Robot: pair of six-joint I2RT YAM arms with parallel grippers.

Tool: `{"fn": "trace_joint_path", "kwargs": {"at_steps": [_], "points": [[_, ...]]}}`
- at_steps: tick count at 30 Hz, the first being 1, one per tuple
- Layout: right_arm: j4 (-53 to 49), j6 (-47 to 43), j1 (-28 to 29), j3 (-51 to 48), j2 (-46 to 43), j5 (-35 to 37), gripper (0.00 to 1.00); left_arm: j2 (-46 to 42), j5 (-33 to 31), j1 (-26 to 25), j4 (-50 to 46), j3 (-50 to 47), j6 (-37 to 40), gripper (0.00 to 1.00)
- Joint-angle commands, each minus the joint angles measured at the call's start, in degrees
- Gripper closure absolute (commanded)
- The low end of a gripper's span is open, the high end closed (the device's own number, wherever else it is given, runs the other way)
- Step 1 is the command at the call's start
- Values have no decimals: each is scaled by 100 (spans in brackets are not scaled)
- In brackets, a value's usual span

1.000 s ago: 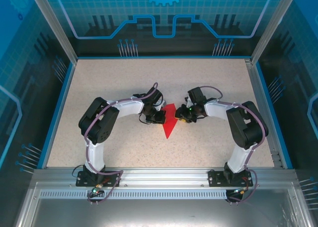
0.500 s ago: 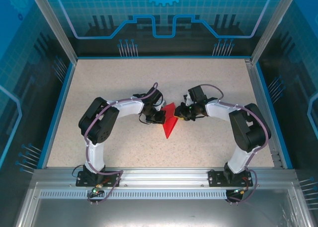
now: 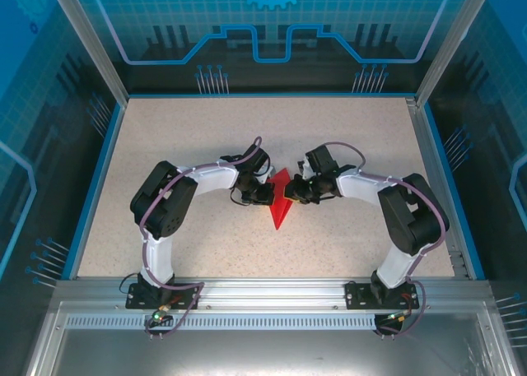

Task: Fold a paper plane with a square sheet of paper (pick it up from the middle)
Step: Fourth fold the wing at the center of the table.

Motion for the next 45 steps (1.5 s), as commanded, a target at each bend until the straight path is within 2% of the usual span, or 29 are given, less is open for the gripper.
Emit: {"fn": "trace_joint_path", "kwargs": {"at_steps": [1, 7, 18, 37, 45], "points": [[-241, -95, 108, -53, -102, 288, 85, 850, -1052, 38, -486, -500, 180, 100], [-622, -188, 215, 168, 9, 708, 90, 860, -1050, 37, -536, -442, 196, 100], [-804, -175, 415, 564, 151, 760, 94, 854, -1019, 36, -565, -411, 208, 100], [-402, 101, 479, 664, 422, 216, 93, 797, -841, 53, -273, -621, 78, 100], [228, 536, 428, 465, 585, -103, 93, 683, -701, 120, -57, -847, 27, 100]]}}
